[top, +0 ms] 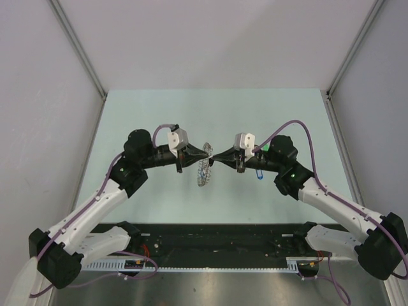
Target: Put the keys on the keyring
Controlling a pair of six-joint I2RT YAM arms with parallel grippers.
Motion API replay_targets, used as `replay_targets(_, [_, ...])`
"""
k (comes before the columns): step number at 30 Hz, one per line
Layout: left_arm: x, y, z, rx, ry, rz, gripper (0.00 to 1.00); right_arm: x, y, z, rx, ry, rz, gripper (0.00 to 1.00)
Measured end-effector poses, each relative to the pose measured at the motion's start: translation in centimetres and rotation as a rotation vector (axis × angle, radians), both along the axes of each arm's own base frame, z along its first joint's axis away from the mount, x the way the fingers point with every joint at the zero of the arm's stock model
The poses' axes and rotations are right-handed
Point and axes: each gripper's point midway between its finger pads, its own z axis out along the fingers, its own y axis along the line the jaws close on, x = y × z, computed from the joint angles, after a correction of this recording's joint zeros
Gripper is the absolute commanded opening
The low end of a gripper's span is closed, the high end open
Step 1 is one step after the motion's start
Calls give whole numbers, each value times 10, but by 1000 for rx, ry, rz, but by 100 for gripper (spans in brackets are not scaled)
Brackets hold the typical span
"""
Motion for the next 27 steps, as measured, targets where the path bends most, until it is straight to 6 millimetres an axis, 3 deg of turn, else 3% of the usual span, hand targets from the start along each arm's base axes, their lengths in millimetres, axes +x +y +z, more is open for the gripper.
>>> replay_targets(10, [0,4,0,-81,44,63,0,-3,7,-1,-7,-22,-17,0])
replay_targets(15, [2,4,4,-113,50,78,0,-4,9,0,-6,-27,-27,20])
replay_targets(27, [-2,1,14,-153,14,48,0,-4,11,1,-2,-29,-37,18])
